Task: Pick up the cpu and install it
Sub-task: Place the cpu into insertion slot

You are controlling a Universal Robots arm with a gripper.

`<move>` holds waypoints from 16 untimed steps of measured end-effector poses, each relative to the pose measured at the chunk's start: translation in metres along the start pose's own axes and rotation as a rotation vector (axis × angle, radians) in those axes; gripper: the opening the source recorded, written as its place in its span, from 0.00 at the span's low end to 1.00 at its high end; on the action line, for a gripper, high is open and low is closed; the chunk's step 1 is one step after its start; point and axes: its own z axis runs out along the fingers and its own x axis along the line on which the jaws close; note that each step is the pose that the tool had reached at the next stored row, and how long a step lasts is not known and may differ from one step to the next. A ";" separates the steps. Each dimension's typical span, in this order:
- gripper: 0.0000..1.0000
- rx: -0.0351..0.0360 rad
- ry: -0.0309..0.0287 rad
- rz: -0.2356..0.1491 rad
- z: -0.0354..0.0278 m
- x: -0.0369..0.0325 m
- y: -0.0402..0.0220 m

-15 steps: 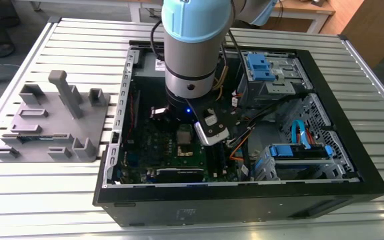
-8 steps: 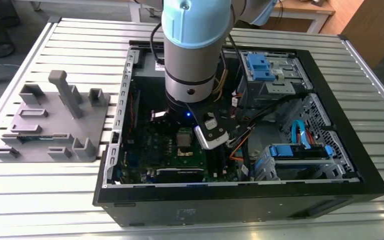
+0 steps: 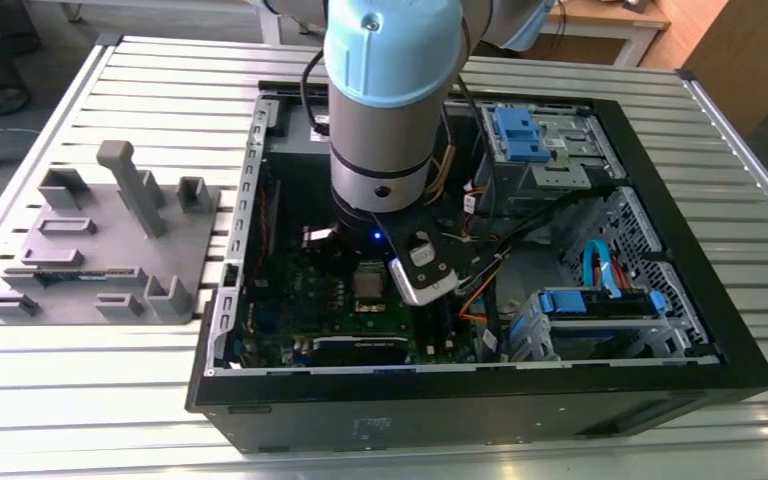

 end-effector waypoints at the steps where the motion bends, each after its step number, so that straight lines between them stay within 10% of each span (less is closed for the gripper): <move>1: 0.47 -0.0001 0.0000 0.000 0.0004 -0.0003 -0.0007; 16: 0.47 -0.0001 -0.0001 0.000 0.0085 -0.0024 -0.0045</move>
